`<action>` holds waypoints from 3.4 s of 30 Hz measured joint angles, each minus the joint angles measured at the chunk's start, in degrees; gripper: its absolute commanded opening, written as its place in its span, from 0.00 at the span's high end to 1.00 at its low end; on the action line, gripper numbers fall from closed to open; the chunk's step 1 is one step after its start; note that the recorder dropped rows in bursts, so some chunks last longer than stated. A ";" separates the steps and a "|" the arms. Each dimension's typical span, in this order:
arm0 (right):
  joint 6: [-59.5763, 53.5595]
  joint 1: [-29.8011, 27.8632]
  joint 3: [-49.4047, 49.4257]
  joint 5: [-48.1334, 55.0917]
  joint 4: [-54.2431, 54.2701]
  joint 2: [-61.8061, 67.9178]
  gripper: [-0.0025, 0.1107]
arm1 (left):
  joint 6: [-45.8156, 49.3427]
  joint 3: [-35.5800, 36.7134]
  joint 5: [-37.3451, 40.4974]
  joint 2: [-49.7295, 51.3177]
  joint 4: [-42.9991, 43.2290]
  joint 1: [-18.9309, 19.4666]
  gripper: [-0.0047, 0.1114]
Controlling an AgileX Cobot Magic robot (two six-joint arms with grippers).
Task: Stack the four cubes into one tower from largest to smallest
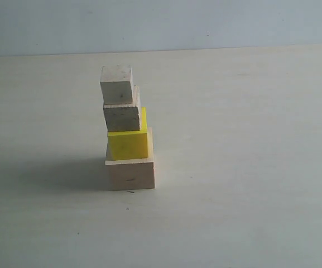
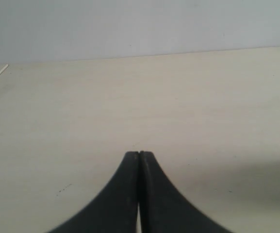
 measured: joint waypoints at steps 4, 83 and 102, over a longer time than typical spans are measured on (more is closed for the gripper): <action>0.00 0.00 0.00 0.00 0.00 0.00 0.98 | 0.00 0.00 0.47 0.00 0.00 0.00 0.96; -45.99 -28.90 27.19 7.37 49.64 -28.46 0.98 | 0.00 0.00 0.94 0.00 0.00 0.00 0.96; -45.27 -32.62 27.19 14.43 47.11 -30.54 0.98 | 0.00 0.00 0.94 0.00 0.00 0.00 0.96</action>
